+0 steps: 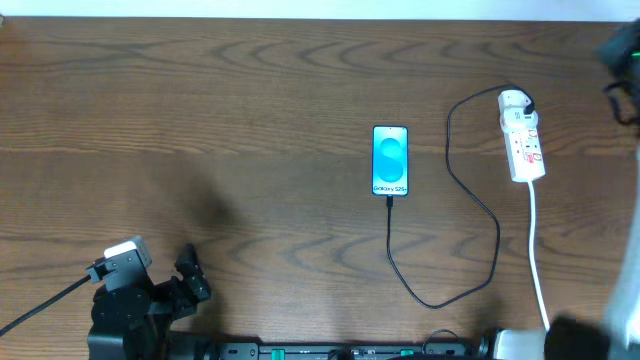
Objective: Plug charger to phone and switch on socket
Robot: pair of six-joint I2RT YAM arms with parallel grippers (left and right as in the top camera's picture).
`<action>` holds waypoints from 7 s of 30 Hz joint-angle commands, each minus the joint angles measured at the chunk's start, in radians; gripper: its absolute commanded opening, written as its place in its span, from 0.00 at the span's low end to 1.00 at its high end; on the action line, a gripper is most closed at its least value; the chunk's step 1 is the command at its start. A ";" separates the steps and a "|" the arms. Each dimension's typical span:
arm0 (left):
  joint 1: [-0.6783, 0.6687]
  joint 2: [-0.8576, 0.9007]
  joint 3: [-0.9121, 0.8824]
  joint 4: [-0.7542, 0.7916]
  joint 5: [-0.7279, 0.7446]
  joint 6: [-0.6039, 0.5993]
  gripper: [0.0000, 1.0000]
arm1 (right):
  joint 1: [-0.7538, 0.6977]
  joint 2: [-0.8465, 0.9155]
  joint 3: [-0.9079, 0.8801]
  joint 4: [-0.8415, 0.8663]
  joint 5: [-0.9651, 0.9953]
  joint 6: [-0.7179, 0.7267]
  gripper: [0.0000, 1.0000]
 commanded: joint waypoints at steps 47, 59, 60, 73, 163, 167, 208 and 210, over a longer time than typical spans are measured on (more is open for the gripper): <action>0.111 -0.257 -0.017 0.035 -0.005 -0.010 0.96 | 0.003 -0.615 -0.005 -0.042 -0.549 -0.127 0.01; 0.111 -0.257 -0.313 0.552 -0.005 -0.009 0.96 | 0.003 -0.702 -0.005 -0.040 -0.549 -0.139 0.01; 0.111 -0.257 -0.343 0.584 -0.005 -0.009 0.96 | 0.003 -0.706 -0.005 -0.039 -0.548 -0.139 0.01; 0.111 -0.257 -0.756 1.000 0.116 0.144 0.96 | 0.003 -0.782 -0.005 -0.018 -0.549 -0.154 0.01; 0.111 -0.256 -0.759 0.975 0.123 0.146 0.96 | 0.387 -1.506 -1.600 0.821 -0.069 -0.246 0.99; 0.111 -0.256 -0.759 0.975 0.123 0.146 0.96 | 0.387 -1.506 -1.661 0.818 -0.074 -0.242 0.99; 0.111 -0.256 -0.759 0.975 0.123 0.146 0.96 | 0.116 -1.514 -1.868 0.824 -0.252 -0.468 0.99; 0.111 -0.256 -0.759 0.975 0.123 0.145 0.96 | 0.102 -1.514 -1.868 0.824 -0.250 -0.468 0.99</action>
